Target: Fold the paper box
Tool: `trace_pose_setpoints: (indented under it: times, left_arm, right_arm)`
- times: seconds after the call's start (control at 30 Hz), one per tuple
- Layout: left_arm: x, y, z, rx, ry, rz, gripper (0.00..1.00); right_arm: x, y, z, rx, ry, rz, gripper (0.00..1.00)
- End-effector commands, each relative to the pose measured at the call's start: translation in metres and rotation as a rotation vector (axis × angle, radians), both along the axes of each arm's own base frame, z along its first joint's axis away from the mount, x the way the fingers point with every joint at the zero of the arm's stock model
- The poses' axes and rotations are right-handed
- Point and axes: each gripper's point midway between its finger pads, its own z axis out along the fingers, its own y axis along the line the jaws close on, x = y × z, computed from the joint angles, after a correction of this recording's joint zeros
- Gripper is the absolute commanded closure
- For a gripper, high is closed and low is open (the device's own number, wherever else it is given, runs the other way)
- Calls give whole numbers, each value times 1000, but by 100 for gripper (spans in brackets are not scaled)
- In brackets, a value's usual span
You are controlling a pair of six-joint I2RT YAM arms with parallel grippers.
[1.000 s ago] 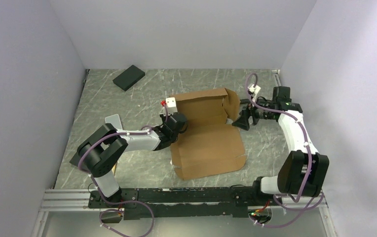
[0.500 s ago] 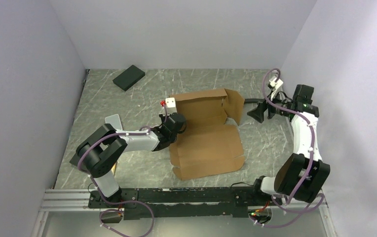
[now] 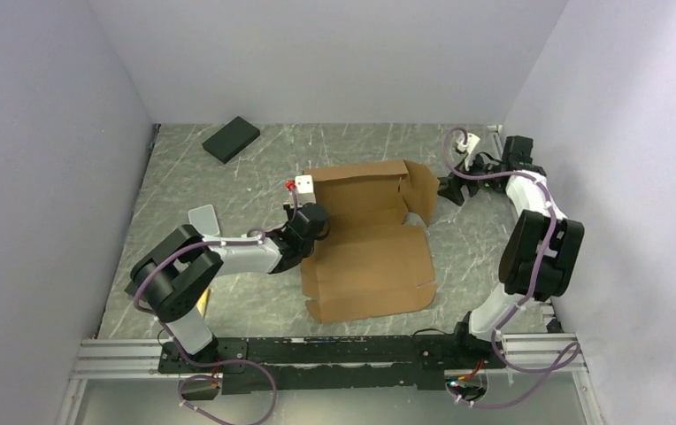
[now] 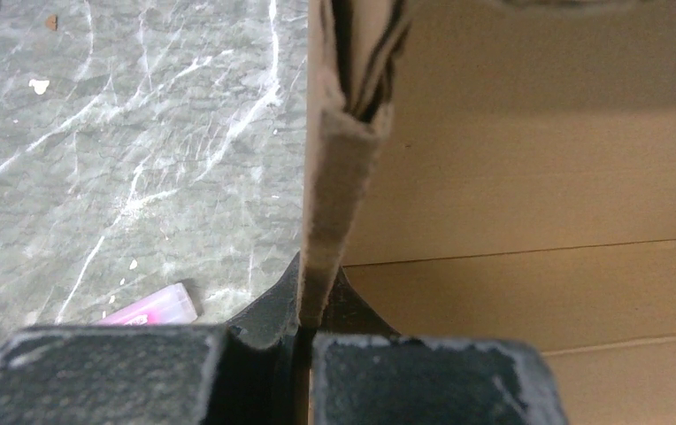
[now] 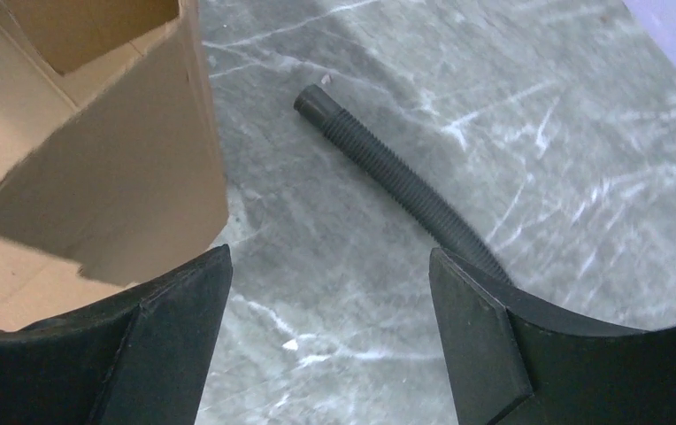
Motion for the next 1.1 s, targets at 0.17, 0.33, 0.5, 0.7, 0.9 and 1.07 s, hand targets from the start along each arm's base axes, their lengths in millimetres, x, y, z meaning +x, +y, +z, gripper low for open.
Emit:
trace_pose_setpoints:
  times: [0.17,0.33,0.5,0.7,0.9,1.07]
  left_arm:
    - [5,-4,30,-42,-93,-28,100]
    - [6,-2,29,-44,-93,-14,100]
    - [6,4,27,-48,-83,21,100]
    - [7,0,26,-76,-76,18,100]
    - [5,-3,26,-92,-72,5,100]
    - [4,-3,26,-96,-71,1,100]
  right_arm:
    - [1,63,16,-136,-193,490,14]
    - [-23,90,14,-104,-185,623,16]
    - [-42,97,5,-94,-153,634,21]
    - [-48,109,2,-66,-68,545,24]
    - [-40,119,2,-15,-24,453,33]
    - [-32,127,-5,-21,2,394,45]
